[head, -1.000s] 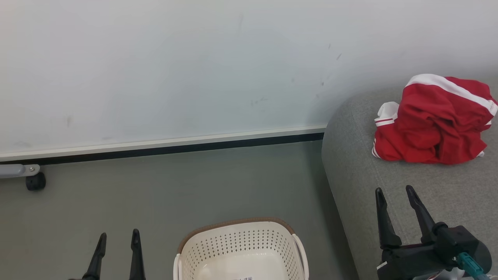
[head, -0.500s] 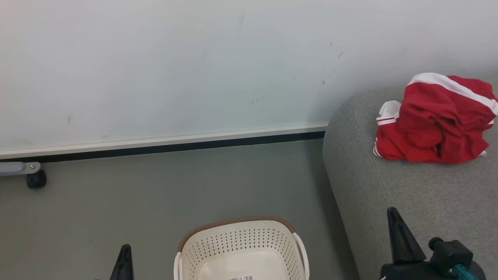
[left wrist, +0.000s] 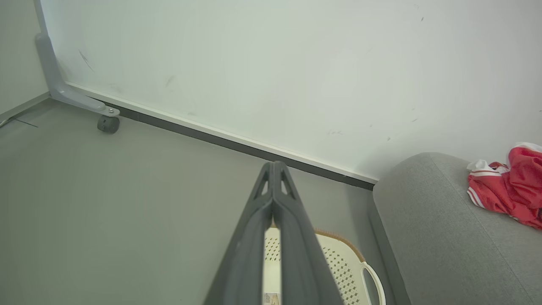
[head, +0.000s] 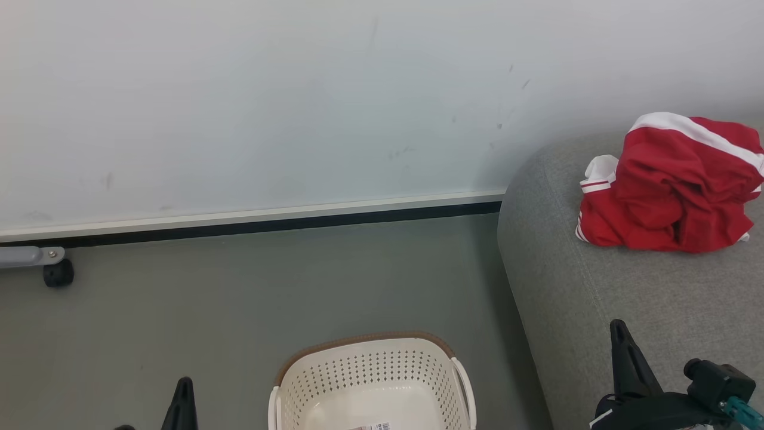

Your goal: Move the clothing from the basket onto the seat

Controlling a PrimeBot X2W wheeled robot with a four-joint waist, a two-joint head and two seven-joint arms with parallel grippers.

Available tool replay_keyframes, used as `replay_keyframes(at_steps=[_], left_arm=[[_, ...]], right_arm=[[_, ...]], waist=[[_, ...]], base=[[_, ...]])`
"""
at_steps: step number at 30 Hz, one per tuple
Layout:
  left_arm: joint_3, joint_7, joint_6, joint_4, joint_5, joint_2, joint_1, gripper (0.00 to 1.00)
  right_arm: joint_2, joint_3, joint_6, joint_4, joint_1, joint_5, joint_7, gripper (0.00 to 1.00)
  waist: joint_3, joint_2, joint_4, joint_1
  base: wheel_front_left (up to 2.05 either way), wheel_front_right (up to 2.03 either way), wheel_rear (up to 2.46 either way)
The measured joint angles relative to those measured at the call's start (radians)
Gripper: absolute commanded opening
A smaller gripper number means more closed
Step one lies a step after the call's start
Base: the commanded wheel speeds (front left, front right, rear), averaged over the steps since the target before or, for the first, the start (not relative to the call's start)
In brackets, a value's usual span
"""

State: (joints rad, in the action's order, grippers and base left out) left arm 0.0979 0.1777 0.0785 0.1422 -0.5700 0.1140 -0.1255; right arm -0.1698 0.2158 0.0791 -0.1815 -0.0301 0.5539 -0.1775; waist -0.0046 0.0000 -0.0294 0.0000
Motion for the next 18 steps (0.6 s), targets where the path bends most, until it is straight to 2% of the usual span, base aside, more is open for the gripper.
replay_keyframes(at_steps=[18], left_arm=[[-0.047, -0.073, -0.045, 0.036, -0.246, -0.018, 0.046, 0.0]], right_arm=[[0.029, -0.085, -0.045, -0.027, -0.007, 0.25, 0.072, 0.0]], waist=[[0.001, 0.0, 0.007, 0.0]], base=[[0.0, 0.0, 0.0]])
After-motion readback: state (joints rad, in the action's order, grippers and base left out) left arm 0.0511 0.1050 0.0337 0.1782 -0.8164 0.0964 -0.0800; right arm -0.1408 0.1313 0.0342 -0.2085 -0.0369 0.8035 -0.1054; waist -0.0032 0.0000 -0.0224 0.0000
